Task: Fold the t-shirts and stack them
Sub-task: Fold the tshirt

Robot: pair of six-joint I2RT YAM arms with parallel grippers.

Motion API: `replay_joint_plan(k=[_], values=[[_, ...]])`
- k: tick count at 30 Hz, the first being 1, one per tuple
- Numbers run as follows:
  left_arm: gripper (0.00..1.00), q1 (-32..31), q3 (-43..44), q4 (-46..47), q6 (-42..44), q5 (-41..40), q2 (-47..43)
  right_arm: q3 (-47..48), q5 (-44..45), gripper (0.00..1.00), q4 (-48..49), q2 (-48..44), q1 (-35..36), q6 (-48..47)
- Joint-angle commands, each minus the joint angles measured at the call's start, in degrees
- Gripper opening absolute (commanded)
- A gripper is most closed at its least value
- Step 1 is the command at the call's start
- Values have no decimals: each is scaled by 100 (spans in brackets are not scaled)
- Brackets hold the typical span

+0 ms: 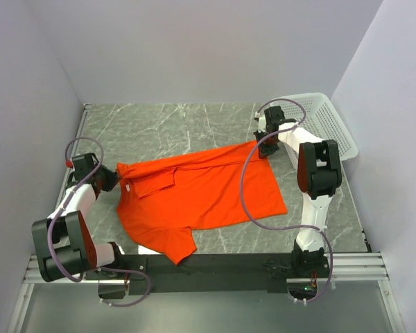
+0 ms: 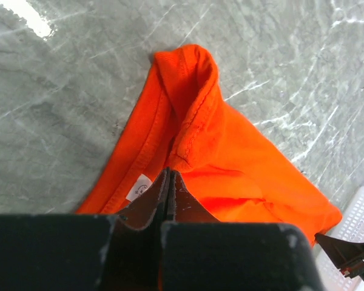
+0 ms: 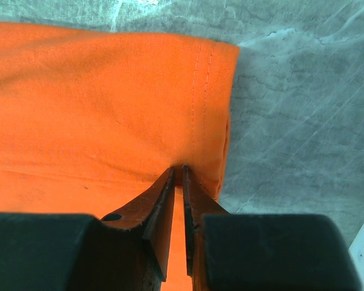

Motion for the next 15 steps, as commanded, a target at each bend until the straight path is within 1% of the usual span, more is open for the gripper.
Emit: replay_joint_plan(k=[1,7,8,10,11,12,13,15], values=[[1,47,-31,135,-51,-147,92,230,69,18,-14,18,25,19],[1,47,-49,311,98,274,461,239,60,18,-23,18,34,19],[3,47,-31,311,124,292,453,239,60,18,-23,18,25,19],[14,56,-13,337,212,310,261,239,60,18,-23,27,34,11],[29,65,-22,320,230,249,138,239,60,18,-23,27,34,11],[36,65,-22,311,247,188,15,239,60,18,-23,18,25,11],[46,82,-22,311,274,74,-256,239,52,18,-23,18,34,11],[53,108,-5,320,361,-32,-547,239,43,18,-32,18,34,11]])
